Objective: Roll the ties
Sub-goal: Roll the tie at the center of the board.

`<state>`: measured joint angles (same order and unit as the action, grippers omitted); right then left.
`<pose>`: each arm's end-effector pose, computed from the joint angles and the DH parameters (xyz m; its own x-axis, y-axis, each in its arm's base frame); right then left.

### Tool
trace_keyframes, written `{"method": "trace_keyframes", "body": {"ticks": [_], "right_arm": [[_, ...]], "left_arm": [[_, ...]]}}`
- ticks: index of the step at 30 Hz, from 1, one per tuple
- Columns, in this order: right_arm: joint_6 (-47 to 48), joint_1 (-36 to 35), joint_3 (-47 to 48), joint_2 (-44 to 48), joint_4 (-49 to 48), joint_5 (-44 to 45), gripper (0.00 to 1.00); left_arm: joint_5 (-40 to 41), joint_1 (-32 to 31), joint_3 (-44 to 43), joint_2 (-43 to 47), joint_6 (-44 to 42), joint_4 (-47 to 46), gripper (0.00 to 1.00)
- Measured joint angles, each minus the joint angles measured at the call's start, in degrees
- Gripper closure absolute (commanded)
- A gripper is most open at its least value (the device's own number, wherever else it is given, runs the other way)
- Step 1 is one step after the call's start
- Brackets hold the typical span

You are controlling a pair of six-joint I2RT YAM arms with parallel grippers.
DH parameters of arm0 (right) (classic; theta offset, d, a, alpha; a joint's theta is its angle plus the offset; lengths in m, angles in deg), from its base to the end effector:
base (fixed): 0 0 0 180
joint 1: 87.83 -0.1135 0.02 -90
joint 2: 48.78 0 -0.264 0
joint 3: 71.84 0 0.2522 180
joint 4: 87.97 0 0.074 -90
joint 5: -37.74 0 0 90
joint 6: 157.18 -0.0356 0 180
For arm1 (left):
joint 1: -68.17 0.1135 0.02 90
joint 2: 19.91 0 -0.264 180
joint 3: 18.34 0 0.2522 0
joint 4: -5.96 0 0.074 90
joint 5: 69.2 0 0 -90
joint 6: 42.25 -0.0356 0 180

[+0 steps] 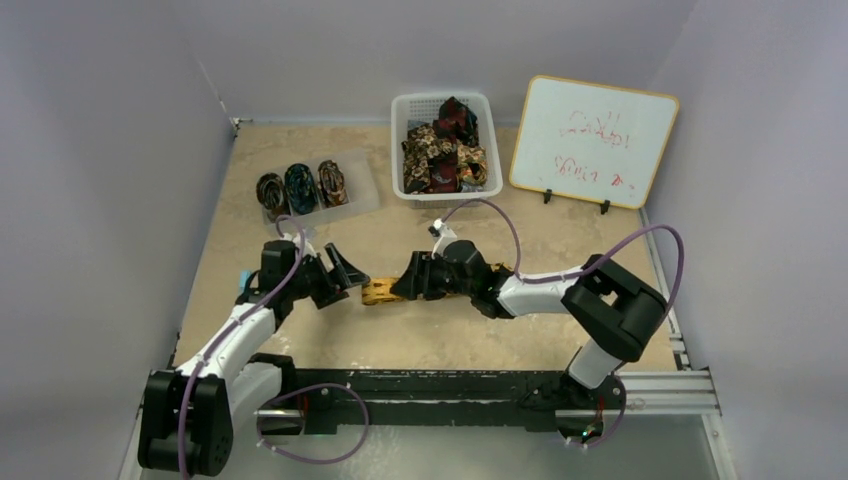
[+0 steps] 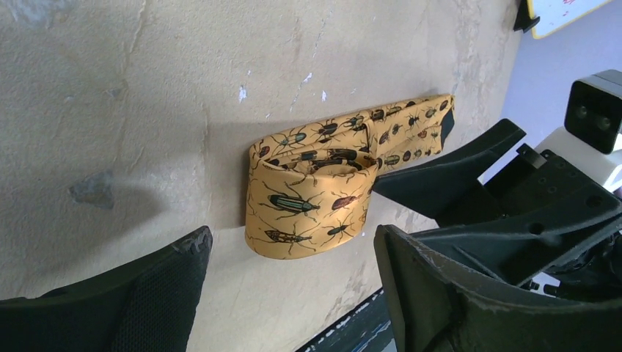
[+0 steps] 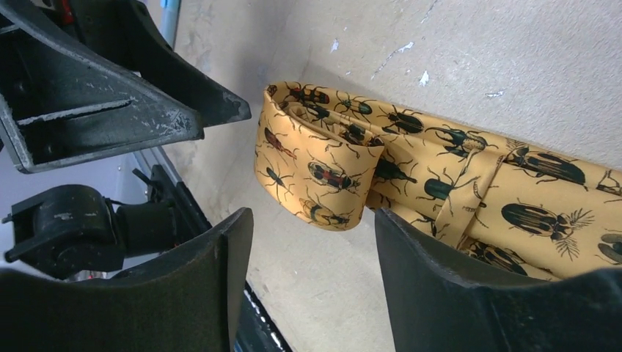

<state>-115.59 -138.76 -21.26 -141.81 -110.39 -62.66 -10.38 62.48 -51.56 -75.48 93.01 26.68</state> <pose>0.1983 0.2544 0.1696 -0.7944 0.1886 -0.5774 -0.4164 0.5230 0.7437 0.1776 -0.0362 0.1640 -0.8059 -0.5304 -0.2631 -0.1581 0.6209 -0.7678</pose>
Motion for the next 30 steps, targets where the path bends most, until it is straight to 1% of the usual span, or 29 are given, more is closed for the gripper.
{"method": "trace_keyframes", "body": {"ticks": [5, 8, 14, 19, 25, 30], "right_arm": [[-2.0, 0.1, 0.7, -1.1, -0.2, -0.1, 0.45], [-2.4, 0.4, 1.2, -1.4, -0.2, -0.1, 0.52], [-2.8, 1.5, 2.6, -4.7, -0.4, -1.4, 0.56], [-3.0, 2.2, 2.7, -6.7, -0.4, -2.7, 0.64], [-2.7, 3.0, 4.1, -8.7, -0.6, -4.3, 0.70], [-2.5, 3.7, 5.3, -10.5, -0.9, -5.9, 0.73]], "left_arm": [[-0.8, 0.0, 0.4, -1.5, -0.3, -1.8, 0.21], [-1.2, 0.0, 0.6, -2.2, -0.6, -1.9, 0.21], [-1.9, 0.0, 0.6, -2.5, -1.0, -3.3, 0.23], [-3.4, 0.0, 0.7, -3.0, -1.6, -4.3, 0.26], [-5.8, 0.0, 1.2, -6.5, -3.1, -6.9, 0.30], [-8.2, 0.0, 1.6, -10.1, -4.0, -9.4, 0.32]]}}
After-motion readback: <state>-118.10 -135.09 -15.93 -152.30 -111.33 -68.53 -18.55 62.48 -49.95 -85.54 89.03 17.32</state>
